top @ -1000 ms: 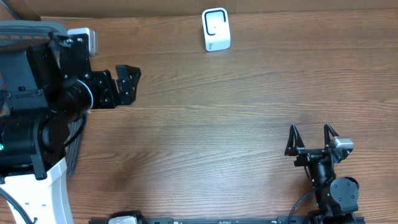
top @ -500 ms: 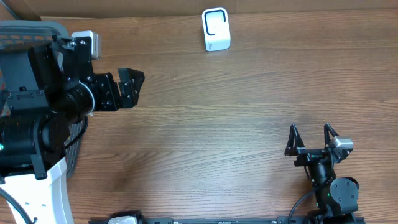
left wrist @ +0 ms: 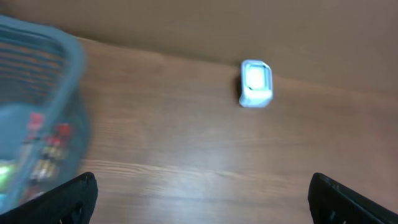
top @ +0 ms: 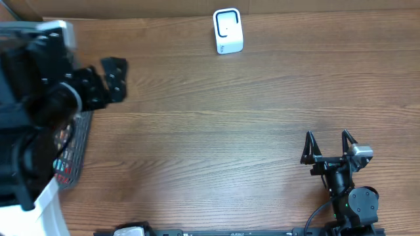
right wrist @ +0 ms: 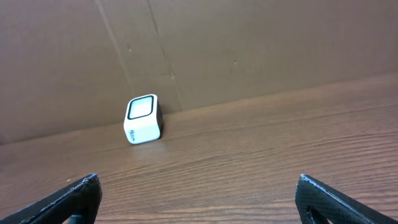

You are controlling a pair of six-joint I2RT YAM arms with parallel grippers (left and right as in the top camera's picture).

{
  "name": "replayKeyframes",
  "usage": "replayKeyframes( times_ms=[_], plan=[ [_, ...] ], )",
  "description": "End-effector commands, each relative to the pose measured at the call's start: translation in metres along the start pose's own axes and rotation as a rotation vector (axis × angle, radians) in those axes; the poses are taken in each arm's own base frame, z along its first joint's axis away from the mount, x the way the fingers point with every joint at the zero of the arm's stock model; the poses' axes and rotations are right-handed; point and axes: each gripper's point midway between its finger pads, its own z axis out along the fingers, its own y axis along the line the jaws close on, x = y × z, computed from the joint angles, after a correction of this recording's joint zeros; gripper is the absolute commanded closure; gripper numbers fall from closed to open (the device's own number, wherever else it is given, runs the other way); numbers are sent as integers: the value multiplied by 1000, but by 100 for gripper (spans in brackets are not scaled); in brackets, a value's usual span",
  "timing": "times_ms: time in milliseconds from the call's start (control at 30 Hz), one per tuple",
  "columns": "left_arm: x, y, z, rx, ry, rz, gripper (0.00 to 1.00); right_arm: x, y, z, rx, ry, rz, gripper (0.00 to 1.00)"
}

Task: Scan the item barcode
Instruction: 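Raise the left gripper and reach down into the grey basket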

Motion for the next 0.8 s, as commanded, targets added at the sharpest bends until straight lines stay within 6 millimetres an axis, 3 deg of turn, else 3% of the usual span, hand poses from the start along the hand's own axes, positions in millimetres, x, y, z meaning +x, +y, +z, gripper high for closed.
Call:
replayKeyframes(
  times_ms=[0, 233, 433, 600, 767],
  plan=[
    [-20, 45, -13, -198, -62, -89, 0, 1, 0, 0, 0, -7, -7, 0],
    [-10, 125, -6, -410, 19, -279, 1, 1, 0, 0, 0, -7, -7, 0],
    [21, 195, -1, -557, 134, -508, 9, 1, 0, 0, 0, -7, -7, 0],
    [38, 226, 3, -588, 178, -622, 9, 1, 0, 0, 0, -7, -7, 0],
    [50, 243, 17, -606, 222, -656, 8, 1, 0, 0, 0, -7, -7, 0]
  ],
)
